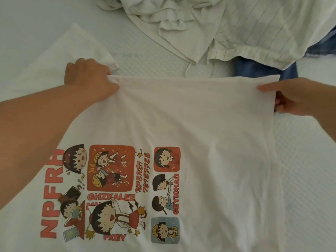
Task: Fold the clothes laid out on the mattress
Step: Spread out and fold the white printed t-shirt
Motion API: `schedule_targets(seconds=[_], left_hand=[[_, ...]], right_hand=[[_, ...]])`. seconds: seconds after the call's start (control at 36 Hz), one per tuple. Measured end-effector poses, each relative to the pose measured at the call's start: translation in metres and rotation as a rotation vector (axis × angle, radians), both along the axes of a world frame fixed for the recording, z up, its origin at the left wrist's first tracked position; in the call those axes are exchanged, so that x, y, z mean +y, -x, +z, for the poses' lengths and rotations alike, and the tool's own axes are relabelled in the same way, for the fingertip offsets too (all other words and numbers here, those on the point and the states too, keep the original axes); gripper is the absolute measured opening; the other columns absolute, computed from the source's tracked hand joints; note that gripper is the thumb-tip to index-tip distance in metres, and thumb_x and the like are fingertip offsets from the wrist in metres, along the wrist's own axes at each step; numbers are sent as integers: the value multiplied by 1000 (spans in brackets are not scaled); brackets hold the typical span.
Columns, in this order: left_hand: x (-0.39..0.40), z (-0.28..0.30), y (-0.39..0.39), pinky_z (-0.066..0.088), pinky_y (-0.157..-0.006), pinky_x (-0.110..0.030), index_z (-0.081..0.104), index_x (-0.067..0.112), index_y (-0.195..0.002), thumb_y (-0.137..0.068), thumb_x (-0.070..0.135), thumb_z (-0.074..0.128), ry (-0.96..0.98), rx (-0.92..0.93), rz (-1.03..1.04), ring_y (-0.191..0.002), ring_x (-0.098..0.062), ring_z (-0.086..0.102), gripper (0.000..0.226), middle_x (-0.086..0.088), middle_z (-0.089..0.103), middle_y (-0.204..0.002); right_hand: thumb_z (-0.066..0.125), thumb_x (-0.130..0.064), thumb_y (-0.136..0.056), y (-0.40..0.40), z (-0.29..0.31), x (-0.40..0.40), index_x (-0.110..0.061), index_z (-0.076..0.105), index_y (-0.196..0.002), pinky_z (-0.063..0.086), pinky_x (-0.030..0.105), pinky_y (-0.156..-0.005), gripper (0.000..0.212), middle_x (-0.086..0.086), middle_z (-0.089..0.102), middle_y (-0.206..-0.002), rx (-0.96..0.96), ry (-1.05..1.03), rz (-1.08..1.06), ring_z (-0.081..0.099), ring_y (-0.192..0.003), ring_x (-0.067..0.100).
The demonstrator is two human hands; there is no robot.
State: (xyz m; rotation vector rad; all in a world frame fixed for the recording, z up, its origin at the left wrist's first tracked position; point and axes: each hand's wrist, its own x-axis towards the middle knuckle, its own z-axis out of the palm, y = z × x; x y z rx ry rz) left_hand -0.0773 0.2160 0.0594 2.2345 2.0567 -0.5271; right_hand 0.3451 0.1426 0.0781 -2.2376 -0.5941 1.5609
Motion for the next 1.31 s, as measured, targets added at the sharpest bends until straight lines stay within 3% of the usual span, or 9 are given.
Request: schedule_targets(seconds=[0.11,0.22,0.36,0.47,0.58,0.72,1.06,1.17,1.31], left_hand=[[4,5,-5,33,-93,-41,62,22,-120,-82,48,60,55,-25,39,-113,-38,43,46,-18,51,-118],[5,3,-8,34,-92,-42,61,20,-118,-82,50,62,40,-60,87,-114,-38,44,47,-18,52,-117],[-6,-4,-12,39,-91,-45,56,12,-119,-84,39,63,-48,-201,225,-113,-40,46,44,-21,51,-119],[-25,-5,-26,38,-94,-45,44,15,-130,-82,30,61,-71,-335,278,-115,-41,46,53,-18,44,-131],[-75,-3,-48,22,-111,-48,35,20,-141,-83,36,58,-3,-396,208,-139,-31,23,65,-9,21,-154],[-182,3,-78,4,-112,-38,37,22,-142,-88,33,55,137,-522,29,-144,-26,7,58,-7,15,-156],[-378,19,-75,8,-115,-38,34,20,-144,-83,31,59,426,-500,-141,-144,-27,6,67,-12,11,-157],[-412,15,-62,11,-114,-39,31,22,-145,-79,38,61,415,-457,-168,-142,-29,8,74,-14,12,-155],[-456,20,-49,18,-112,-42,42,19,-137,-76,38,67,379,-447,-232,-138,-33,19,69,-16,24,-150]], right_hand=[[69,-10,-80,4,0,1,-18,59,-81,49,32,-69,13,0,64,-83,-91,-72,-11,58,-73,19],[68,-11,-80,7,-3,-3,-25,58,-79,46,32,-58,17,-5,63,-78,-106,-205,-126,61,-72,16],[67,-24,-84,15,-15,-3,-19,61,-103,50,40,-82,20,1,63,-100,-260,-221,-65,59,-93,24],[64,-35,-83,19,-20,-8,-24,52,-73,42,28,-57,19,-7,50,-69,-531,-290,27,51,-71,19],[61,-36,-83,22,-20,-40,-19,51,-116,43,32,-73,38,-1,54,-104,-558,-248,-52,51,-91,19],[60,-37,-86,29,-18,-133,-17,47,-129,44,34,-89,49,6,50,-128,-579,-132,4,52,-111,25],[62,-38,-86,40,-1,-353,-14,59,-113,39,33,-74,37,4,61,-98,-326,302,16,55,-83,22],[67,-40,-82,48,1,-387,-16,59,-111,41,30,-71,38,3,61,-98,-234,261,30,55,-79,17],[72,-35,-79,59,4,-408,-19,51,-122,41,31,-74,51,-6,58,-98,-371,115,-29,56,-86,16]])
